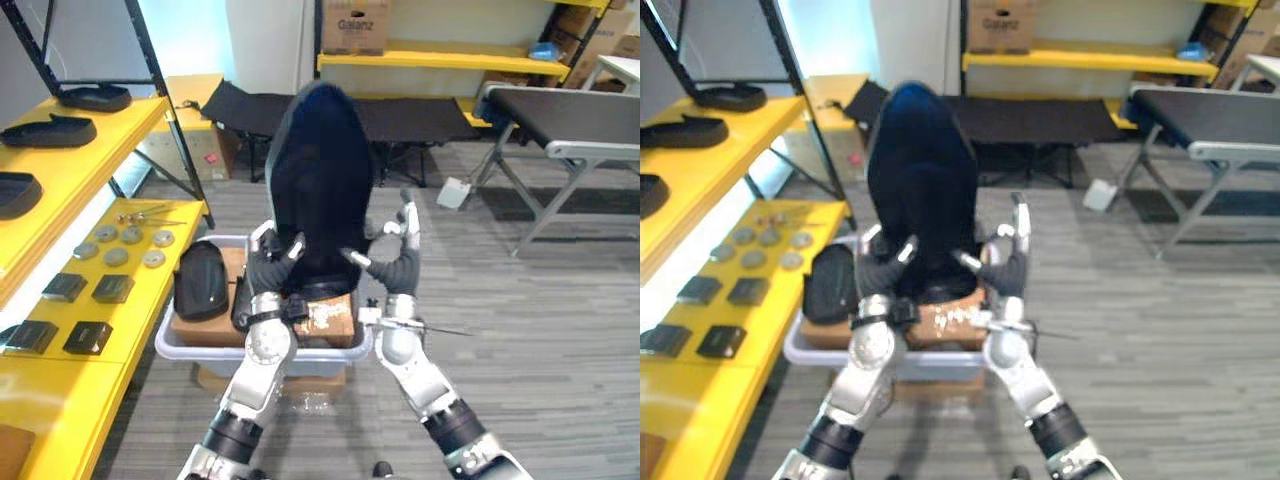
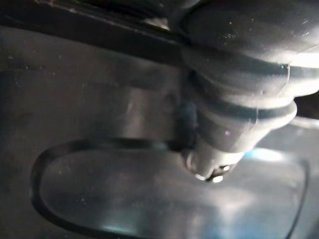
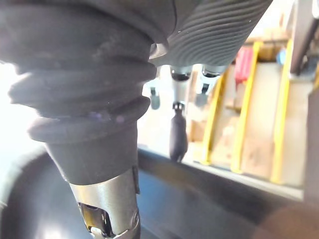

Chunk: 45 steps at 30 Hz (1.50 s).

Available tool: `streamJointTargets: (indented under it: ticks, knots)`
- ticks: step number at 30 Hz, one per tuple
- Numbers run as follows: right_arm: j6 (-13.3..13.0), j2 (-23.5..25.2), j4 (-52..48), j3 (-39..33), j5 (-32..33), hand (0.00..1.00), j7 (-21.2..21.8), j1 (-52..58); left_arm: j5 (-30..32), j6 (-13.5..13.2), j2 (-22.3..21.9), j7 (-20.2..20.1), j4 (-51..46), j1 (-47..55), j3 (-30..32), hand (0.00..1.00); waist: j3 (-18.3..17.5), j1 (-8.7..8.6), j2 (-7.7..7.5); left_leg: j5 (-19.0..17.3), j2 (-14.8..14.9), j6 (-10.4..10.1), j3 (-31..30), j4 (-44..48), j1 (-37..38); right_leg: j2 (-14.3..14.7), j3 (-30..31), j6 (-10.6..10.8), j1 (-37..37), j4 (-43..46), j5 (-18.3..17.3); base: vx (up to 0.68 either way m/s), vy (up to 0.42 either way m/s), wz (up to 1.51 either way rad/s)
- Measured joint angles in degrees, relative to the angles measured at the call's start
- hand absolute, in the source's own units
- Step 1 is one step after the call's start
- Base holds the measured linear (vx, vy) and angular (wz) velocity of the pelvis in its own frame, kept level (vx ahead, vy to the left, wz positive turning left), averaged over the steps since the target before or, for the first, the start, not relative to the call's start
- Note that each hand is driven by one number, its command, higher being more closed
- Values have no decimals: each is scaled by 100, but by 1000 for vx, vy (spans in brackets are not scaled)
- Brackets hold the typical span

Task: Walk over and take plastic housings, then place them on the shelf

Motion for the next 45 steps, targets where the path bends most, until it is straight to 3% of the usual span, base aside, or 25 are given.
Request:
streamJointTargets:
  ticks: [4, 9, 12, 14, 17, 19, 22, 26, 31, 36, 38, 39, 41, 45]
  knots:
    - [-334, -3, -676, -22, 816, 0, 583, 431, 185, 203, 6, 363, -1, 226, 133, 100, -57, -2, -64, -1, -1, 0, 6, 0, 2, -1, 6, 2, -10, -1, -5, 0, 0, 0]
    - [-366, 3, -937, -95, 2223, 0, 1669, 1009, 171, 211, 5, 482, -20, 426, 332, 100, -87, -6, -110, -6, -1, -5, 23, -2, 2, -3, 13, -19, -28, -2, -27, 0, 0, -1]
    - [-333, 37, -1100, -596, 2665, 0, 1891, 1638, 99, -25, 3, 470, -82, 681, 602, 100, -98, -8, -87, -23, 1, 0, 127, -3, -8, 1, 116, -24, -109, -2, -31, 0, 1, -16]
    - [-96, 73, -1048, -1268, 2686, 0, 1862, 2064, -189, -380, 4, 375, -121, 900, 840, 100, -98, -76, -59, -43, -5, -11, 174, -4, -14, -4, 158, -22, -141, -2, -28, 7, 6, -17]
    - [403, 71, -438, -2036, 2833, 0, 1894, 2500, -740, -898, -3, -117, -498, 1309, 1159, 100, -118, -152, -29, -57, 9, 0, 275, -4, -13, 9, 236, -24, -204, -2, -28, 16, 3, -16]
    - [744, 79, 329, -2590, 3140, 0, 2000, 2936, -1024, -1272, 4, -680, -1061, 1714, 1295, 100, -133, -148, 32, -67, 5, -2, 325, -4, -8, 10, 297, 3, -222, -1, -7, 40, 9, -14]
    - [748, 83, 614, -2971, 3415, 0, 2214, 3348, -1285, -1447, -3, -1268, -1408, 2085, 1558, 100, -218, -164, 184, -70, 4, -4, 327, -3, 4, 8, 291, 5, -207, 0, -6, 24, 5, -1]
    - [589, 81, 590, -3066, 3517, 0, 2643, 3249, -1298, -1449, -1, -1589, -1429, 2244, 1809, 100, -242, -171, 234, -72, 3, -4, 202, -4, 3, -5, 147, 8, -116, -2, -29, -18, -1, 17]
    - [596, 67, 587, -2702, 3496, 0, 2883, 2724, -1173, -1397, 8, -1448, -1777, 2454, 2141, 100, -209, -62, 233, -76, -52, -8, -270, -32, -224, -69, -372, 44, 28, -10, -154, -71, -6, 48]
    - [749, -109, 597, -1921, 3219, 0, 2873, 2019, -1168, -1283, -48, -1396, -2447, 3018, 2485, 100, -117, 363, 385, 33, -120, 18, -750, -30, -427, -134, -962, 107, 198, -2, -236, 10, -7, 57]
    - [838, -116, 606, -1703, 3201, 0, 2861, 1855, -1172, -1284, -142, -1435, -2539, 3208, 2620, 100, -86, 436, 367, 76, -171, 30, -921, -28, -455, -169, -1151, 115, 292, 0, -261, 41, 5, 55]
    - [849, -122, 627, -1583, 3167, 0, 2848, 1723, -1170, -1297, -245, -1533, -2549, 3287, 2742, 100, -74, 544, 325, 126, -240, 71, -1068, -25, -527, -212, -1303, 140, 321, 1, -271, 40, 8, 60]
    - [849, -136, 658, -1575, 3170, 0, 2841, 1572, -1173, -1313, -244, -1615, -2553, 3301, 2789, 100, -38, 596, 304, 160, -312, 113, -1202, -6, -604, -258, -1451, 170, 374, 8, -264, 51, 25, 52]
    - [847, -200, 697, -1587, 3173, 0, 2757, 1271, -1166, -1344, -217, -1992, -2822, 3248, 2843, 100, 169, 670, 41, 183, -546, 208, -1234, -7, -599, -575, -1545, 283, 311, 397, -409, 59, 79, 22]
